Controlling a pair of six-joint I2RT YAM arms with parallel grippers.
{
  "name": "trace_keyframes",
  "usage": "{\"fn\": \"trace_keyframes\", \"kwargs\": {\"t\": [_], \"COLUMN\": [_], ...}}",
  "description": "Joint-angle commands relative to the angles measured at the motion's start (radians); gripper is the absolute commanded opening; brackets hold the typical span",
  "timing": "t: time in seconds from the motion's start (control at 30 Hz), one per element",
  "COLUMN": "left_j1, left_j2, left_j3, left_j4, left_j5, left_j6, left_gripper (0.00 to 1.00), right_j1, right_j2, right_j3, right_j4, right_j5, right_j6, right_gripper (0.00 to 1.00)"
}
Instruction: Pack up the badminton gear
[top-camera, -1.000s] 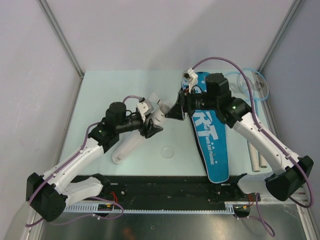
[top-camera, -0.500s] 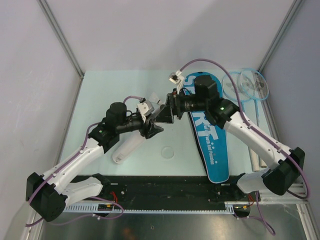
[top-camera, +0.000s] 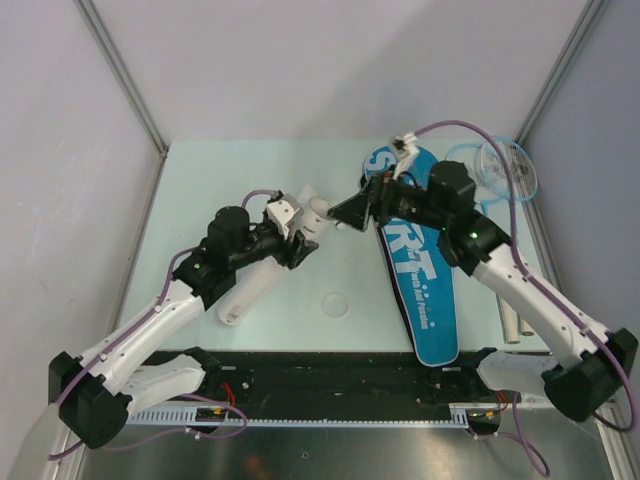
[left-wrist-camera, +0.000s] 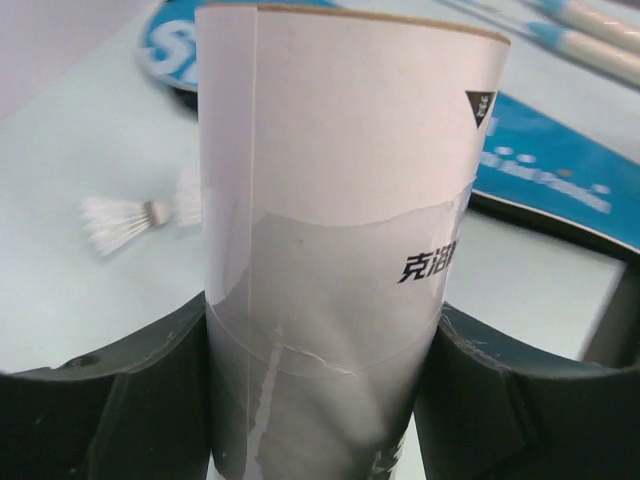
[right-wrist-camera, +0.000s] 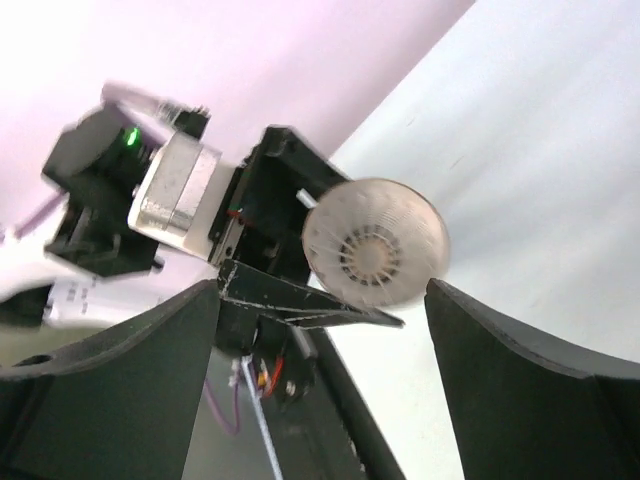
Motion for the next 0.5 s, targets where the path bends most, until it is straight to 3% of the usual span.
{"fn": "trace_keyframes", "kwargs": {"t": [0.0, 0.03, 0.13, 0.27, 0.47], "left_j1": [0.002, 0.006, 0.028, 0.04, 0.042], "left_j2": [-0.043, -0.049, -0.081, -0.124, -0.161], "left_j3": [0.012, 0.008, 0.01, 0.004, -0.007], "left_j4": [0.044, 0.041, 0.038, 0.044, 0.052], "left_j5": [-0.39, -0.532, -0.636, -0.636, -0.678], "left_j6": [0.041, 0.038, 0.029, 0.012, 0.012], "left_gripper": [0.28, 0.27, 0.26, 0.26, 0.25], "right_j1": [-0.062, -0.063, -0.059, -0.045, -0.034], "right_j2": [-0.112, -0.117, -0.074, 0.055, 0.298], "right_j3": [-0.113, -0.118, -0.126, -0.124, -0.054], "right_j4": [0.114, 0.058, -0.086, -0.136, -0.113], "right_j5": [0.382, 0.577, 0.868, 0.989, 1.003], "right_j6": [0.199, 0.238, 0.377, 0.487, 0.56], "right_gripper": [0.89, 0.9, 0.9, 0.91, 0.92]}}
